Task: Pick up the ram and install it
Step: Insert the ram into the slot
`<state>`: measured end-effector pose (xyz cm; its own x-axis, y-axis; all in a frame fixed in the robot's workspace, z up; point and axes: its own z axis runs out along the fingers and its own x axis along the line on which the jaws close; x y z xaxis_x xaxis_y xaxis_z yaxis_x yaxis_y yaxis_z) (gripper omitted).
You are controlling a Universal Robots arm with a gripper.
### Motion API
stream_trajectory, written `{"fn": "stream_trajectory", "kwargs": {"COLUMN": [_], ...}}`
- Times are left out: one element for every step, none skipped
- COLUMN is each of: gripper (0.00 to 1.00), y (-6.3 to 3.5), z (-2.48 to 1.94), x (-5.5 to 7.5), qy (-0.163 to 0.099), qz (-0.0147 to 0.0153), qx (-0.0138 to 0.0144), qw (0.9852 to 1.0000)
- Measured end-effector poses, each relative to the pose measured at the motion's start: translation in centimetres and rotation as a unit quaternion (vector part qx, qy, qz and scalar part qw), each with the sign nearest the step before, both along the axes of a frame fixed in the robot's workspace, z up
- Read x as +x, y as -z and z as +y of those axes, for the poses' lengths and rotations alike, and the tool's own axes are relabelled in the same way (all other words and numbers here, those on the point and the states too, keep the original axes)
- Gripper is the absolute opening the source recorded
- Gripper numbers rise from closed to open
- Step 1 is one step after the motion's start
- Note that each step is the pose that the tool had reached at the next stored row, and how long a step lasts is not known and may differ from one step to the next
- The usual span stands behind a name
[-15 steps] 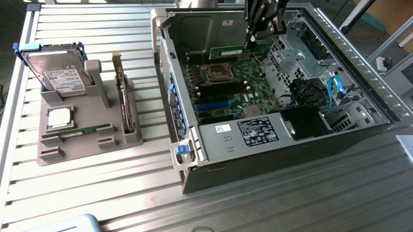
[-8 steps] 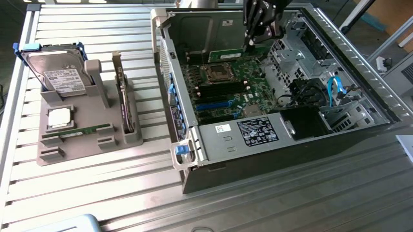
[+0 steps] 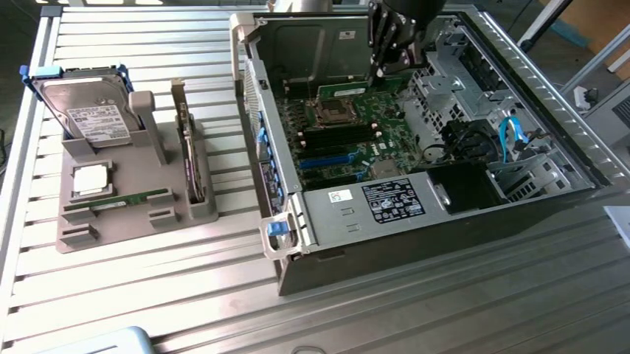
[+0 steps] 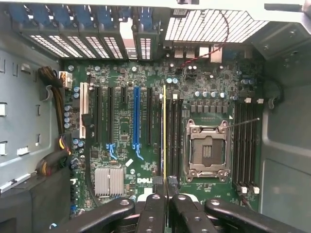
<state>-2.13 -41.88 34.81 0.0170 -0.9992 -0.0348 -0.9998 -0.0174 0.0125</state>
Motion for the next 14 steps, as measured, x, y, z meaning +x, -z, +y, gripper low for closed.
{"fn": "stream_trajectory", "kwargs": {"gripper": [0.12, 0.12, 0.12, 0.12, 0.12, 0.12, 0.12, 0.12, 0.12, 0.12, 0.12, 0.12, 0.12, 0.12], "y": [0.19, 0.37, 0.55, 0.73, 0.91, 1.12, 1.28, 1.48, 1.65, 1.83, 2.02, 2.20, 2.39, 2.58], "z": [0.00, 0.00, 0.00, 0.00, 0.00, 0.00, 0.00, 0.00, 0.00, 0.00, 0.00, 0.00, 0.00, 0.00], "x": [0.0, 0.0, 0.0, 0.0, 0.0, 0.0, 0.0, 0.0, 0.0, 0.0, 0.0, 0.0, 0.0, 0.0], "qy": [0.000, 0.000, 0.000, 0.000, 0.000, 0.000, 0.000, 0.000, 0.000, 0.000, 0.000, 0.000, 0.000, 0.000], "qz": [0.0000, 0.0000, 0.0000, 0.0000, 0.0000, 0.0000, 0.0000, 0.0000, 0.0000, 0.0000, 0.0000, 0.0000, 0.0000, 0.0000], "qx": [0.0000, 0.0000, -0.0001, -0.0001, 0.0000, 0.0000, 0.0000, 0.0000, -0.0001, -0.0001, 0.0000, -0.0001, 0.0000, 0.0000], "qw": [1.0000, 1.0000, 1.0000, 1.0000, 1.0000, 1.0000, 1.0000, 1.0000, 1.0000, 1.0000, 1.0000, 1.0000, 1.0000, 1.0000]}}
